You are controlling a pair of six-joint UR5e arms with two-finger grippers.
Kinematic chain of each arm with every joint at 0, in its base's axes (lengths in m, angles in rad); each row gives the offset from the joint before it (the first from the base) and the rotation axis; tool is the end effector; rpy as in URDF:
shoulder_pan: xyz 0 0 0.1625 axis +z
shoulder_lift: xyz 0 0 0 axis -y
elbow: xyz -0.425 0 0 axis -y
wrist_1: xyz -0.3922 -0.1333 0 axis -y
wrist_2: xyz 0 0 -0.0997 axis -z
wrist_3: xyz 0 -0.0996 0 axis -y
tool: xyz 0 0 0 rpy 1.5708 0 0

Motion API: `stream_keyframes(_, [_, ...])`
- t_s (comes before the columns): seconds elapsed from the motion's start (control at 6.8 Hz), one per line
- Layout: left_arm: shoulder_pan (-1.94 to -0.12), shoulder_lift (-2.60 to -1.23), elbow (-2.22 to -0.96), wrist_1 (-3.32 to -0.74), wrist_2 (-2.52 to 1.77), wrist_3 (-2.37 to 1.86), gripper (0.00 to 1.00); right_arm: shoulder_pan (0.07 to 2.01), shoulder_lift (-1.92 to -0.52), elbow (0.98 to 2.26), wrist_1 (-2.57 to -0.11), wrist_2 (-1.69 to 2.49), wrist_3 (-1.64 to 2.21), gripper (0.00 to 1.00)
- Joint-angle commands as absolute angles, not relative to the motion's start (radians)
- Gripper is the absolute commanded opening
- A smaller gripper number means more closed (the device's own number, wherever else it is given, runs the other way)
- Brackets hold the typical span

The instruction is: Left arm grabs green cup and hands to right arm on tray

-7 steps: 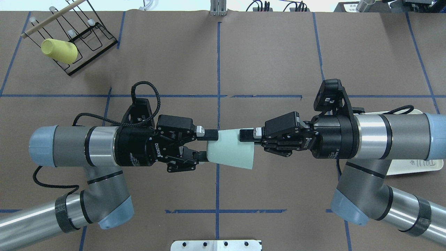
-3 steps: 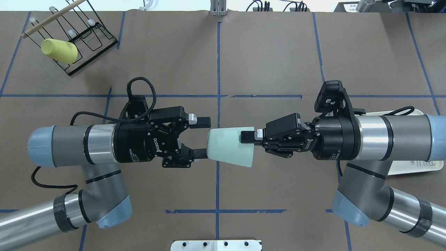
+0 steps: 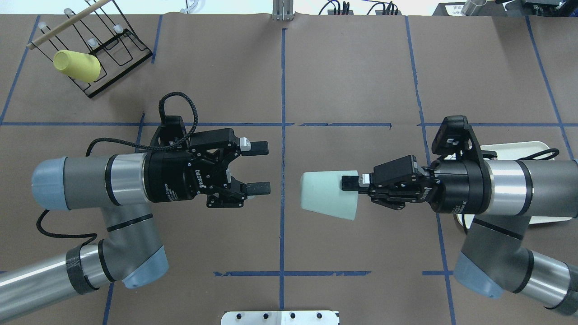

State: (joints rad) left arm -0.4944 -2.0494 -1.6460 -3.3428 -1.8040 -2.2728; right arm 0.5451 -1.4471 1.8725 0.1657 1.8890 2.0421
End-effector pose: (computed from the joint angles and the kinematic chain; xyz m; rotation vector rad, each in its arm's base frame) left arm 0.4156 -0.3493 0.1945 -0.3575 2.2972 -0.3403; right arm -0.3170 -0.3117 0.2869 -0.1036 -2.1367 0.2542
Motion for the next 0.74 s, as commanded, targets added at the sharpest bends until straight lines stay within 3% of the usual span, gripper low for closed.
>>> stream_keyframes(0.0, [-0.534,-2.049,-1.649,-3.228,-1.787,-2.267,1.0,0.613,-1.572,1.721,0.155,1.821,2.028,0.0])
stream_keyframes(0.29, [-0.557,-2.051,-1.652,-2.959,-1.798,-2.156,1.0,0.888,-1.582,1.515,0.112,2.092,1.912,0.0])
stream_keyframes(0.59, [-0.587,-2.055,-1.652,-2.675,-1.882,-1.917,1.0,1.177,-1.578,1.508,-0.189,2.392,1.597,0.0])
